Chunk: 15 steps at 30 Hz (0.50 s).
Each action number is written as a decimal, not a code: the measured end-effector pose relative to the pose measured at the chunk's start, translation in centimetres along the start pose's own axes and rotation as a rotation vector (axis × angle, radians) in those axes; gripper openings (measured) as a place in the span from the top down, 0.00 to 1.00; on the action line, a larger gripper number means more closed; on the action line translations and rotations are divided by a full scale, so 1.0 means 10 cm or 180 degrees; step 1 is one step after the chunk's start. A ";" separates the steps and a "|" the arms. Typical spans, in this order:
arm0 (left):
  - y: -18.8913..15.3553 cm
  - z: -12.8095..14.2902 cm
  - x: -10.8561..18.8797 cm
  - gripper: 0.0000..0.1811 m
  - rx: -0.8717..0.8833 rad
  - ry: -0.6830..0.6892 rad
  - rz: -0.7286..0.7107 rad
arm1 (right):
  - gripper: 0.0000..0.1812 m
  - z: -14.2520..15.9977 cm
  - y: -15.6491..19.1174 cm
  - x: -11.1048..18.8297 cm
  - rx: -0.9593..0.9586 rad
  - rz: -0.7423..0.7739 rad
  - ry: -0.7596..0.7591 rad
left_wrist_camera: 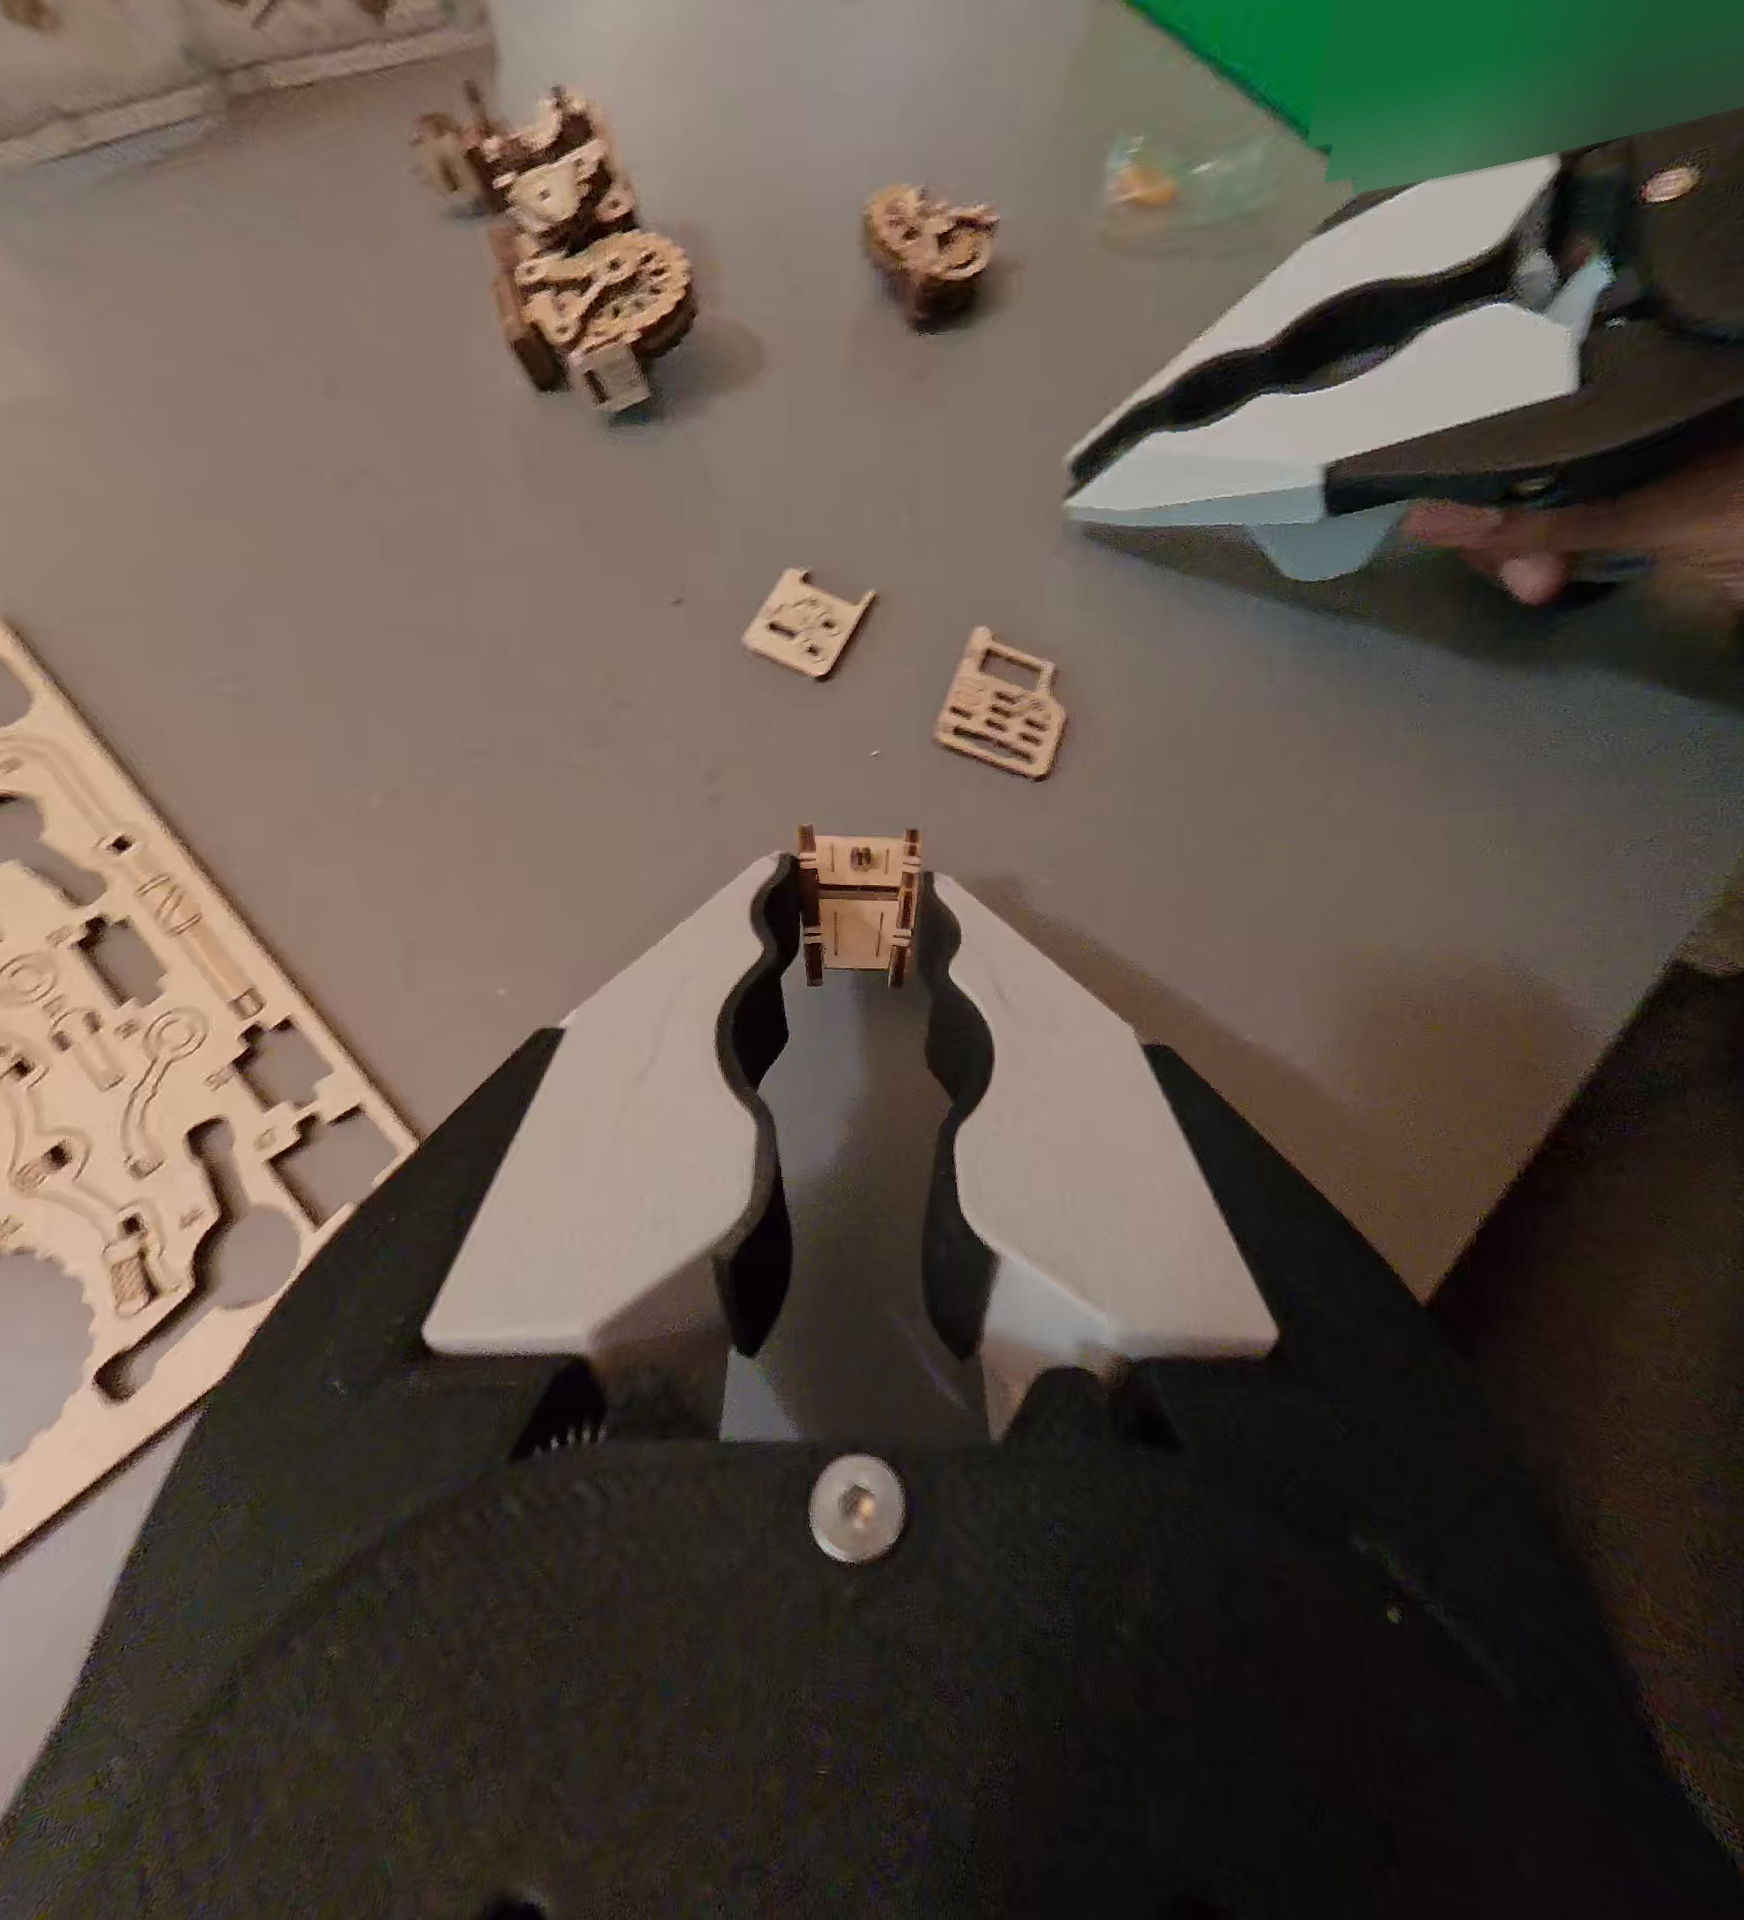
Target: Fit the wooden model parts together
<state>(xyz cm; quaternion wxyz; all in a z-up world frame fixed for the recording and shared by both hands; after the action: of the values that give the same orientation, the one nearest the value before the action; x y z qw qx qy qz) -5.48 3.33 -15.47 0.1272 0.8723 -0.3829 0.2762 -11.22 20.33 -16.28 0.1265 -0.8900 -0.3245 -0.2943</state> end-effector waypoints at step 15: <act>-0.57 0.00 -0.27 0.88 -0.0852 0.0444 0.1239 | 0.94 -0.06 0.13 0.20 -0.0133 -0.0410 -0.0275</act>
<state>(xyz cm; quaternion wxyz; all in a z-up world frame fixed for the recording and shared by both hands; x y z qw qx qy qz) -2.80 8.79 -17.10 0.2121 0.7363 -0.5673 0.3019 -9.40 20.13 -14.62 0.0746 -0.8816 -0.3799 -0.2698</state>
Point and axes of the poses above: each gripper's, where its closed fingertips meet, x back along the fingers, z out of its underside, y = z × x across the jaws, the point moved 5 cm from there along x, back along the fingers, and after that the axes turned 10 degrees about -x, right-handed, at the moved point
